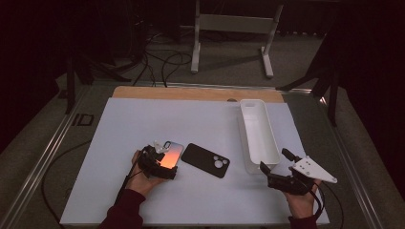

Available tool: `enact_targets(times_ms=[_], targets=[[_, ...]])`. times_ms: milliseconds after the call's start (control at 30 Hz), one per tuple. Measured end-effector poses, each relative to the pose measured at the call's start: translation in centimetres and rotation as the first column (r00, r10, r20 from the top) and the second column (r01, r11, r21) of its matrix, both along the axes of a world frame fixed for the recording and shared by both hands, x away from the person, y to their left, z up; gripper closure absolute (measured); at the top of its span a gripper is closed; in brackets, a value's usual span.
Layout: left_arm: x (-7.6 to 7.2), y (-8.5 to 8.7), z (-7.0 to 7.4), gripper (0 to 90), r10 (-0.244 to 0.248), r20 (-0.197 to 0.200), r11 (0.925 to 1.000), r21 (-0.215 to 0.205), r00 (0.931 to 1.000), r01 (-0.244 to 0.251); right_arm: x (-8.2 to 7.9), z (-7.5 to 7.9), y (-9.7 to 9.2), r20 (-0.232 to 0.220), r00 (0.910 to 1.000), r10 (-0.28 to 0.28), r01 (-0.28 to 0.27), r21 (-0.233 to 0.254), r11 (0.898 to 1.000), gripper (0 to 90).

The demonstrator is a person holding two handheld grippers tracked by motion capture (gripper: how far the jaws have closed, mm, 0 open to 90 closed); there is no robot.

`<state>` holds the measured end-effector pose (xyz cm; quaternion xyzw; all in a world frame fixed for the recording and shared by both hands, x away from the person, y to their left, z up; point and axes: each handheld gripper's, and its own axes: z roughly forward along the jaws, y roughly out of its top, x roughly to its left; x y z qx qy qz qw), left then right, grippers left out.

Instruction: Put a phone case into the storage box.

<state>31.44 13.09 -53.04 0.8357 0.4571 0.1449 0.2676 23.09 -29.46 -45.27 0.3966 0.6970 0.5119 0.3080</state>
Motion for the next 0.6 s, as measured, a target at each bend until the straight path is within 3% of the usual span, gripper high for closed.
enact_targets(times_ms=[467, 567, 600], targets=[[-0.45, 0.23, -0.01, 1.5, 0.005, -0.013, 0.9999, -0.012, 0.9999, -0.005, 0.06, -0.09, 0.11, -0.003, 1.0, 0.004, -0.004, -0.003, 1.0, 8.1], [-0.62, 0.3, 0.18, 5.7, 0.0, -0.014, 0.9999, -0.014, 0.9999, 0.0, 0.07, -0.1, 0.11, -0.004, 1.0, 0.005, -0.005, -0.002, 1.0, 8.2], [-0.78, 0.49, 0.22, 11.5, -0.01, -0.003, 0.9998, -0.02, 0.9999, 0.01, 0.09, -0.11, 0.15, -0.005, 1.0, 0.004, -0.004, -0.002, 1.0, 8.2]])
